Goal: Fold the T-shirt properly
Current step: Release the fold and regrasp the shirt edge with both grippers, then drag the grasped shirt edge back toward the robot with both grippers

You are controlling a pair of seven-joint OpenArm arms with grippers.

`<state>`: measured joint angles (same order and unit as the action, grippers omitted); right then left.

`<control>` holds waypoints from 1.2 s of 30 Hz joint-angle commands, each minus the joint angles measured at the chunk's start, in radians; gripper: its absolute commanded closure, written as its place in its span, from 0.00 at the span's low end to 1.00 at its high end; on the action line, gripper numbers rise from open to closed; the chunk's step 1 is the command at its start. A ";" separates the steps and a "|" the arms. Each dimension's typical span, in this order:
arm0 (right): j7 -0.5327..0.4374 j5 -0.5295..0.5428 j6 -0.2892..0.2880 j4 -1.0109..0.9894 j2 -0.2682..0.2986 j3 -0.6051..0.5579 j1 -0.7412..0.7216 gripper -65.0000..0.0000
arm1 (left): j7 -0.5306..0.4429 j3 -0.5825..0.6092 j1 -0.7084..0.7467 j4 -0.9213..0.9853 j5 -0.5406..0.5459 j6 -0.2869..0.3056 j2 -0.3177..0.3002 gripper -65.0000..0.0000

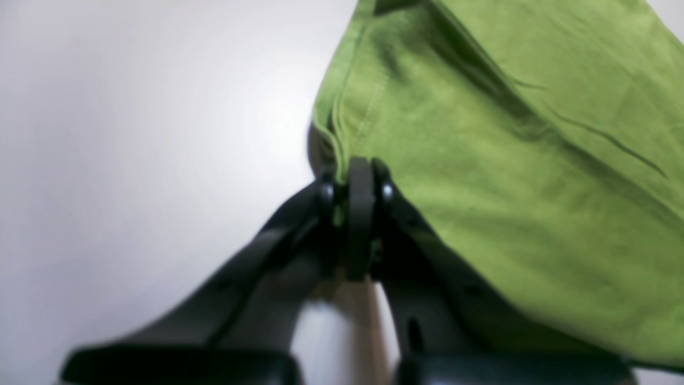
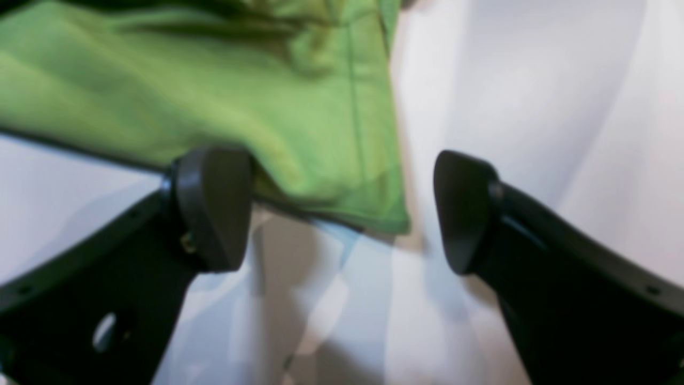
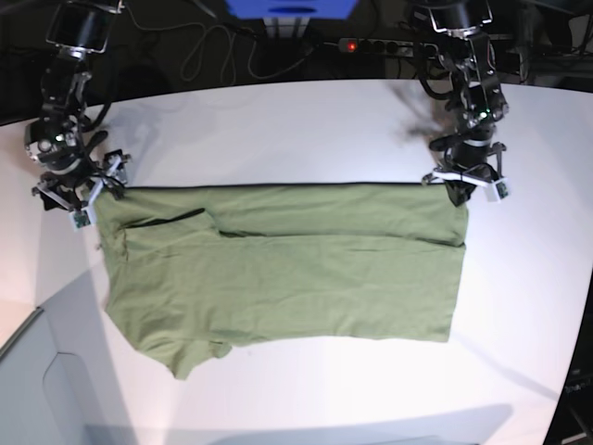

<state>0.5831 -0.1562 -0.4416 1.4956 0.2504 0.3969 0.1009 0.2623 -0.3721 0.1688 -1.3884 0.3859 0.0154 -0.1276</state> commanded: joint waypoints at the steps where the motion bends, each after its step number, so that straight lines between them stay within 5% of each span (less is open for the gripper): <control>1: -0.016 0.005 -0.015 0.009 0.019 0.007 -0.011 0.21 | 0.044 -0.003 0.008 -0.001 -0.014 -0.015 -0.004 1.00; 5: -0.016 0.005 -0.020 -0.014 0.031 0.003 -0.013 0.22 | 0.044 -0.005 0.010 -0.001 -0.015 -0.016 -0.002 1.00; 7: -0.016 0.005 -0.070 -0.033 0.031 0.006 -0.013 0.25 | 0.044 -0.005 0.019 -0.001 -0.014 -0.016 -0.002 1.00; 11: -0.016 0.000 -0.207 -0.068 0.031 0.007 -0.013 0.46 | 0.044 -0.005 0.021 -0.003 -0.015 -0.016 -0.002 1.00; 19: -0.008 -0.001 -0.208 -0.062 0.031 0.007 -0.005 1.00 | 0.044 -0.005 0.044 -0.016 -0.011 -0.016 -0.002 1.00; 26: -0.001 -0.001 -0.208 0.015 0.059 0.007 0.010 1.00 | 0.047 -0.005 0.087 -0.098 -0.017 -0.018 -0.010 1.00; 36: 0.145 -0.001 -0.208 0.201 0.080 -0.003 -0.033 1.00 | 0.053 -0.005 0.088 -0.205 -0.018 -0.022 -0.031 1.00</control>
<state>0.7460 -0.1547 -0.6315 1.6760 0.3126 0.3874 0.0853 0.3408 -0.3721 0.2611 -1.5745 0.3660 0.0006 -0.1501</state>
